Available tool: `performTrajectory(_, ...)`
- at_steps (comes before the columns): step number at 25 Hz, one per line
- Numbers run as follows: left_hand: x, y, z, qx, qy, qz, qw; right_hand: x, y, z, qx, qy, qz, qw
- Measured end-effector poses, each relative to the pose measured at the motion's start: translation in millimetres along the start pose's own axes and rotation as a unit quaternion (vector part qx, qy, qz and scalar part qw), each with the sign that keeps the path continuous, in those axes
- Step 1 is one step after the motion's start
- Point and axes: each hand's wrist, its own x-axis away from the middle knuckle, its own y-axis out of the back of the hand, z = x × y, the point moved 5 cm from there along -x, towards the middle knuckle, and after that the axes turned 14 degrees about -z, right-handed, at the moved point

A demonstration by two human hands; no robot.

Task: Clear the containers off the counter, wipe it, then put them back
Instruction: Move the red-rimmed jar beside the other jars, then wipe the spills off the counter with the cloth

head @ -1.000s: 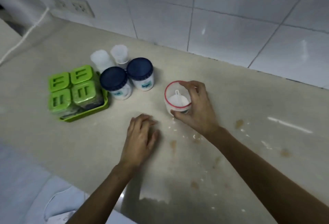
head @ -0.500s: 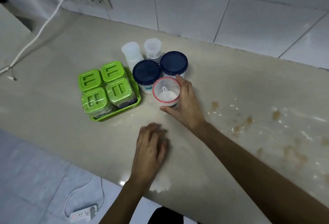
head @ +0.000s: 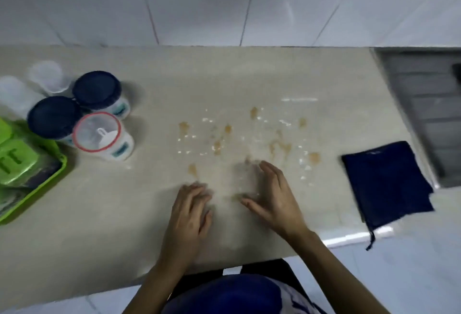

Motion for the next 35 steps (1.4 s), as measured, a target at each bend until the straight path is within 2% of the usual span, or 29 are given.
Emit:
performTrajectory(6, -40, -81, -93, -0.004, -0.123, 0.076, 0.989, 38, 84, -106, 0.043, -0.091, -0.085, 0.991)
performTrajectory(8, -48, -105, -127, -0.011, -0.163, 0.085, 0.983, 38, 107, -133, 0.051, -0.094, -0.109, 0.988)
performTrajectory(10, -54, -124, -155, -0.022, -0.178, 0.097, 0.979, 32, 130, -163, 0.058, -0.081, -0.146, 0.984)
performTrajectory(12, -57, -138, -171, -0.032, -0.183, 0.107, 0.977, 23, 155, -203, 0.077, -0.122, -0.189, 0.971)
performTrajectory(13, -56, -144, -178, -0.039, -0.180, 0.115, 0.976, 21, 167, -228, 0.101, -0.158, -0.183, 0.965)
performTrajectory(15, -56, -152, -189, -0.052, -0.169, 0.121, 0.977, 18, 177, -267, 0.175, -0.202, -0.111, 0.957)
performTrajectory(17, -54, -157, -195, -0.058, -0.158, 0.108, 0.980, 18, 174, -284, 0.244, -0.180, -0.046, 0.952)
performTrajectory(22, -44, -149, -193, -0.065, -0.097, 0.074, 0.990, 20, 161, -288, 0.288, -0.148, -0.002, 0.946)
performTrajectory(26, -30, -143, -181, -0.083, -0.064, 0.070, 0.992, 16, 153, -283, 0.262, -0.121, -0.033, 0.957)
performTrajectory(29, -22, -138, -172, -0.087, -0.053, 0.069, 0.992, 15, 140, -267, 0.244, -0.081, -0.015, 0.966)
performTrajectory(35, 0, -98, -119, -0.151, -0.007, 0.042, 0.988, 19, 37, -120, 0.227, 0.088, 0.075, 0.967)
